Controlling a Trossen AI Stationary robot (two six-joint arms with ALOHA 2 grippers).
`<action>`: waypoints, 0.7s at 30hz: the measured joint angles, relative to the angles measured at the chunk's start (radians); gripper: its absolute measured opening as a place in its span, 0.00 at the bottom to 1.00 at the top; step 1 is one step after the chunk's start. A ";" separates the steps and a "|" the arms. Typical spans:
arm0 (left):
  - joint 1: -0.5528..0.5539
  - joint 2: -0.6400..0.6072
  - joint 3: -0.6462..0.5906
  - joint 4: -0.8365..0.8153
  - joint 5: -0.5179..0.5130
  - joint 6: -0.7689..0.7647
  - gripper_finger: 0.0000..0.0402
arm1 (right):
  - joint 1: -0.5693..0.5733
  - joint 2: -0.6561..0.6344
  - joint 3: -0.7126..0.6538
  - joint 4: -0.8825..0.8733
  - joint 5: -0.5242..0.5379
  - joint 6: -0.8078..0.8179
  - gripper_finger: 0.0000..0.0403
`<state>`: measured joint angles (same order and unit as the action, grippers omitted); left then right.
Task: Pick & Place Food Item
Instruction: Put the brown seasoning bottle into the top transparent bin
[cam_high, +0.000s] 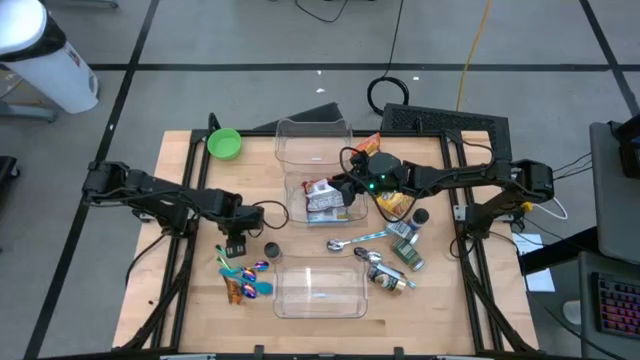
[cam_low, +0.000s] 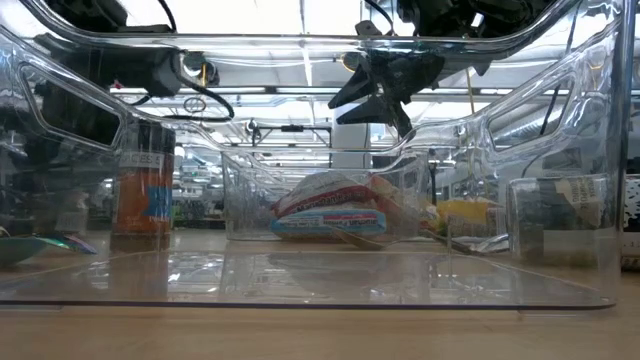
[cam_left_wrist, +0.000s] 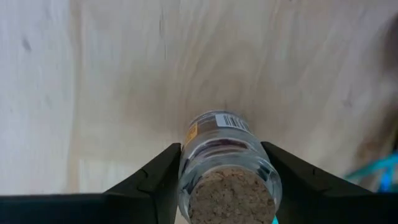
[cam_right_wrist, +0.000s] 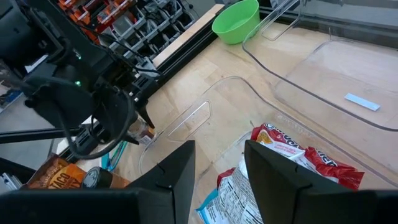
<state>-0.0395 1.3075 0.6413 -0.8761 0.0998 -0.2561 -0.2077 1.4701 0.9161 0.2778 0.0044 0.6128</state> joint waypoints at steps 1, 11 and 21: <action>0.008 -0.003 0.010 -0.013 0.012 0.010 0.49 | 0.000 0.000 0.000 0.000 0.000 0.000 0.32; 0.069 -0.074 0.186 -0.070 0.051 0.079 0.49 | -0.003 0.000 0.000 0.000 0.000 0.000 0.32; 0.155 -0.080 0.333 -0.222 -0.049 0.158 0.49 | -0.002 0.000 0.000 0.000 0.000 0.000 0.32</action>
<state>0.1156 1.2274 0.9740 -1.0985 0.0512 -0.0983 -0.2100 1.4700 0.9161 0.2779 0.0044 0.6128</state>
